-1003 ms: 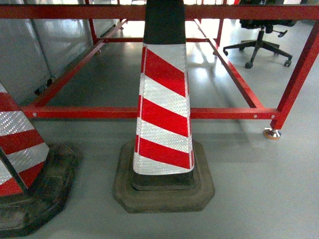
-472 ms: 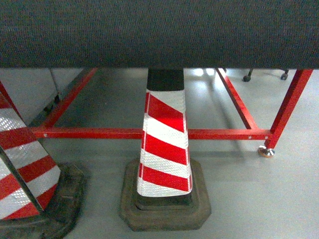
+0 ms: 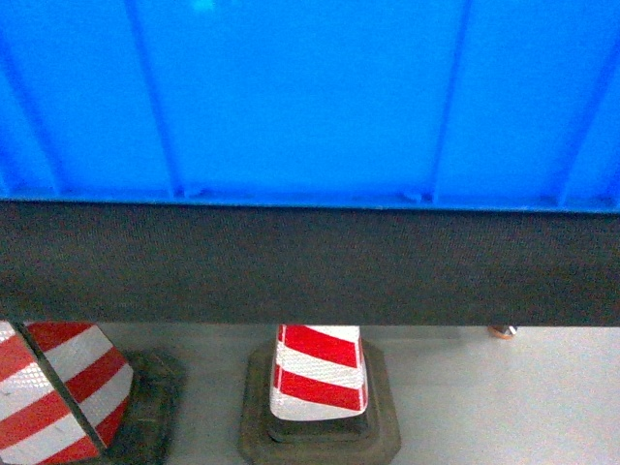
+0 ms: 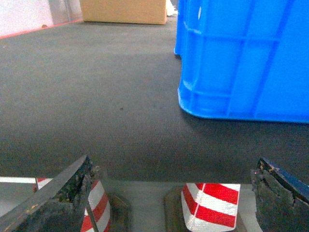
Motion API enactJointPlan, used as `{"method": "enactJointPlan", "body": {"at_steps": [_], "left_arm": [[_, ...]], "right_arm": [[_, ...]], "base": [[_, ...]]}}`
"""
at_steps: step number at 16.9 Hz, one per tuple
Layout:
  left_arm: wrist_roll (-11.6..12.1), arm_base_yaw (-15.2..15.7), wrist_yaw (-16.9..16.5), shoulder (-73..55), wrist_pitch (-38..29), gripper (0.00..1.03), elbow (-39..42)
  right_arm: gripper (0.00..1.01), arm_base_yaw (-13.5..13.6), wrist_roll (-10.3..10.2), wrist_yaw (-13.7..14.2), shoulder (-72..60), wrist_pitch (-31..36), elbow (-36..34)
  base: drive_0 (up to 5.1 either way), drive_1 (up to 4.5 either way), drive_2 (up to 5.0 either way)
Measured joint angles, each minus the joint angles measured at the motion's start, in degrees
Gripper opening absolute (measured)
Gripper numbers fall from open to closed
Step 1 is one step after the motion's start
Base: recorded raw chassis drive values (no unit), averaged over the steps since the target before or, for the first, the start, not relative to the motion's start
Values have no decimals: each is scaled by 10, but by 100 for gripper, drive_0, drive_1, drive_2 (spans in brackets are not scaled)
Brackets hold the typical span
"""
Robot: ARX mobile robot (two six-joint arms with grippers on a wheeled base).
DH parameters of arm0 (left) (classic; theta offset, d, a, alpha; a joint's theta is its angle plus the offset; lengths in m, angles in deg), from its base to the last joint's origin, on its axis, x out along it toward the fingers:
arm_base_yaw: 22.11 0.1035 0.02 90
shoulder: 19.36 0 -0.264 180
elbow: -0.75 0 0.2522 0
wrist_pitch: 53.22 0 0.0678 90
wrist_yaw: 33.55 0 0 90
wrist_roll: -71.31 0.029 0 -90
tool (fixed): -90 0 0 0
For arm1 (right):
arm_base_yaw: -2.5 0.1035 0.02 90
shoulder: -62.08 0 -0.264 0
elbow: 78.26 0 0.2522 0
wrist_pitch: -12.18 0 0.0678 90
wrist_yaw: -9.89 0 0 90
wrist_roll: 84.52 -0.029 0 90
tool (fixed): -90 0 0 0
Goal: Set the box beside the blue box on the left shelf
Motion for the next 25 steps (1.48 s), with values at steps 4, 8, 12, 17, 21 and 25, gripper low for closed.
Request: {"method": "enactJointPlan", "body": {"at_steps": [4,8,12,17,21,25], "left_arm": [[0,0,0,0,-1,98,0],[0,0,0,0,0,98,0],[0,0,0,0,0,98,0],[0,0,-1,0,-3,98,0],[0,0,0,0,-1,98,0],[0,0,0,0,-1,98,0]], "right_arm": [[98,0,0,0,0,0,0],[98,0,0,0,0,0,0],[98,0,-1,0,0,0,0],[98,0,0,0,0,0,0],[98,0,0,0,0,0,0],[98,0,0,0,0,0,0]], "base": [[0,0,0],[0,0,0],[0,0,0],[0,0,0],[0,0,0],[0,0,0]]}}
